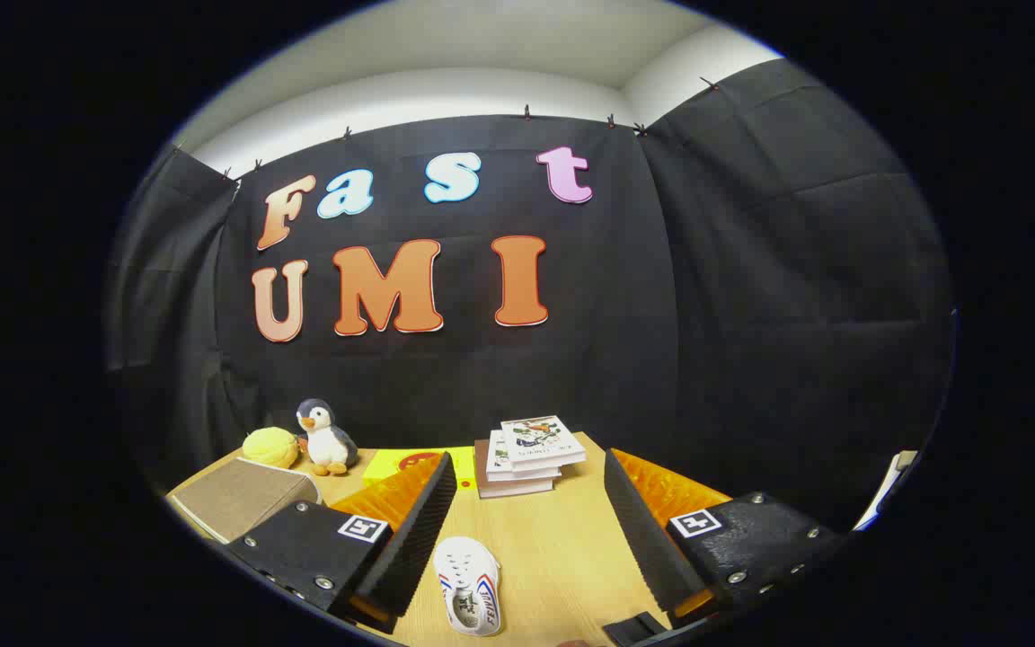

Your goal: Open the storage box then place both shoes into the box .Put the left shoe in first, then the right shoe, with the right side of both shoes facing outward in a uniform manner.

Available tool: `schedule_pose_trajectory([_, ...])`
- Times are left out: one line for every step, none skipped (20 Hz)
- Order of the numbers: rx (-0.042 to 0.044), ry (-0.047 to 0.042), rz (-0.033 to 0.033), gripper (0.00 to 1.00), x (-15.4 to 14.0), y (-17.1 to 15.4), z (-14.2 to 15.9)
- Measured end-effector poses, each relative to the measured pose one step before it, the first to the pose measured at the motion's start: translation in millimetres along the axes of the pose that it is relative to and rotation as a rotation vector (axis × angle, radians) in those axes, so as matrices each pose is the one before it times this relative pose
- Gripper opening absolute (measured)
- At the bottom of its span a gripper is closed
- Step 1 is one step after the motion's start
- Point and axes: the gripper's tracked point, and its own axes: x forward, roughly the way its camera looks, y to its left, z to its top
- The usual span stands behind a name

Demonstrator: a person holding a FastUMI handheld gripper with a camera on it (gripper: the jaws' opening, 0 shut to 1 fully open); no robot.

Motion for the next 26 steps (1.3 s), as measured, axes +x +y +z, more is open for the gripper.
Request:
schedule_pose_trajectory([-0.00074, 0.00389, 0.00838, 0.98, -0.28, 5.58, -0.47])
schedule_pose_trajectory([-0.00427, 0.0035, 0.01468, 0.98, 0.29, 5.74, -1.51])
schedule_pose_trajectory([-0.00847, 0.00896, 0.01294, 0.98, 0.99, 6.29, -2.74])
schedule_pose_trajectory([-0.01049, 0.00901, 0.00533, 0.98, 2.22, 3.04, -2.87])
schedule_pose_trajectory([-0.0078, 0.00407, 0.00036, 0.98, 1.63, 2.67, -1.22])
schedule_pose_trajectory([-0.00537, 0.00306, 0.00538, 0.98, 2.16, 3.74, -0.01])
schedule_pose_trajectory([-0.00161, 0.00468, 0.01124, 0.98, 1.25, 6.23, -1.18])
schedule_pose_trajectory([-0.00039, 0.00488, 0.01323, 0.98, 1.74, 5.65, -1.57])
schedule_pose_trajectory([-0.0008, 0.0055, 0.01308, 0.98, 2.47, 5.37, -1.22])
schedule_pose_trajectory([-0.0012, 0.00466, 0.00969, 0.98, 2.46, 2.88, -1.59])
schedule_pose_trajectory([-0.00089, 0.00237, 0.00799, 0.98, 1.63, 2.68, -0.13])
schedule_pose_trajectory([0.00007, 0.00242, 0.00633, 0.98, 2.33, 1.92, -0.52])
schedule_pose_trajectory([0.00279, 0.00353, 0.00522, 0.98, 1.42, 1.06, -0.5])
schedule_pose_trajectory([0.0065, 0.00495, 0.00756, 0.98, 0.98, 1.22, -1.05])
schedule_pose_trajectory([0.00917, 0.00714, 0.01084, 0.98, 0.86, 2.97, -1.38])
schedule_pose_trajectory([0.00958, 0.00571, 0.01407, 0.98, 0.29, 2.82, -2.32])
schedule_pose_trajectory([0.00797, 0.00619, 0.01366, 0.98, 0.59, 3.4, -2.55])
schedule_pose_trajectory([0.00755, 0.01056, 0.01462, 0.98, 1.09, 2.48, -4.0])
schedule_pose_trajectory([0.01199, 0.0164, 0.01748, 0.98, 0.6, 3.78, -5.59])
schedule_pose_trajectory([0.02584, 0.01819, 0.03008, 0.98, 0.24, 6.68, -6.33])
schedule_pose_trajectory([0.03646, 0.02115, 0.03384, 0.98, 0.79, 8.72, -5.7])
schedule_pose_trajectory([0.0397, 0.02473, 0.02945, 0.98, 1.68, 5.41, -7.25])
schedule_pose_trajectory([0.04028, 0.02853, 0.02364, 0.98, 2.81, 4.52, -7.98])
schedule_pose_trajectory([0.04348, 0.03081, 0.02832, 0.98, 3.68, 4.59, -9.44])
schedule_pose_trajectory([0.05349, 0.03244, 0.03527, 0.98, 3.91, 6.84, -8.65])
schedule_pose_trajectory([0.0624, 0.03529, 0.04081, 0.98, 3.97, 8.73, -9.14])
